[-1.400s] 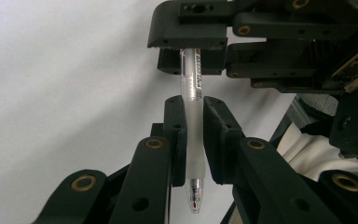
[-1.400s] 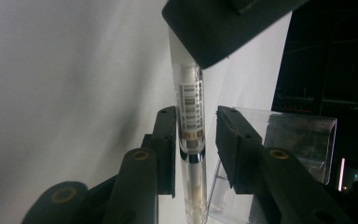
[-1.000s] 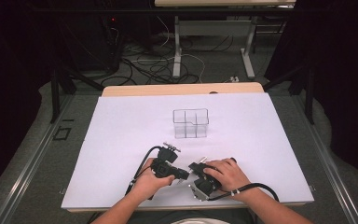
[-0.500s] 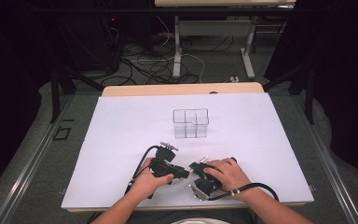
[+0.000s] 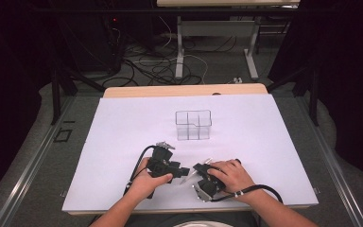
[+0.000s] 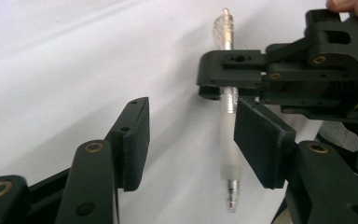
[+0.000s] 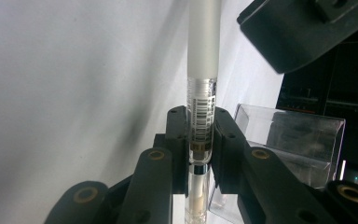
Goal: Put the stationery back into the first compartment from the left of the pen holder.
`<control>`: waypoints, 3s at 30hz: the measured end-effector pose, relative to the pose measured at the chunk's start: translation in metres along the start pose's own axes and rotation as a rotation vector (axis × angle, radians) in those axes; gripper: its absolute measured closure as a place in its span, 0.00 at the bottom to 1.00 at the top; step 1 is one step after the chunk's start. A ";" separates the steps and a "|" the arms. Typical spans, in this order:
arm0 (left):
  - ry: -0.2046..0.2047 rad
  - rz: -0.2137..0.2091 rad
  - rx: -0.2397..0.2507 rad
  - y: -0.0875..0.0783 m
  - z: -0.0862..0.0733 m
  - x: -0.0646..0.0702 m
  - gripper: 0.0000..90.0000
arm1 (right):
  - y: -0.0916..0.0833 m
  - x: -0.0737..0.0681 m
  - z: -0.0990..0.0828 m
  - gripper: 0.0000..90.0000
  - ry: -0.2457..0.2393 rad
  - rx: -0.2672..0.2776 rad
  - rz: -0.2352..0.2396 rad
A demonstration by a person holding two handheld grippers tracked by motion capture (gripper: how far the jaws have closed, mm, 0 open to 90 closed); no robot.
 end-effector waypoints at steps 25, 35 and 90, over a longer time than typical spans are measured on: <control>-0.024 0.232 0.037 -0.017 -0.020 -0.055 0.40 | -0.004 0.011 -0.007 0.88 0.289 0.091 -0.021; -0.043 0.255 0.041 -0.019 -0.024 -0.064 0.25 | -0.010 0.024 -0.014 0.88 0.617 0.214 0.035; 0.059 0.372 -0.003 -0.022 -0.037 -0.082 0.01 | -0.022 0.077 -0.065 0.88 1.463 0.586 -0.019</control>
Point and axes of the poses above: each handheld gripper's, and its own axes: y roughly forward along the jaws, z roughly out of its top, x roughly to its right, the point moved 4 cm from there along y, roughly forward along the jaws, and after that the axes turned 13 degrees about y, right-handed, at the moved point
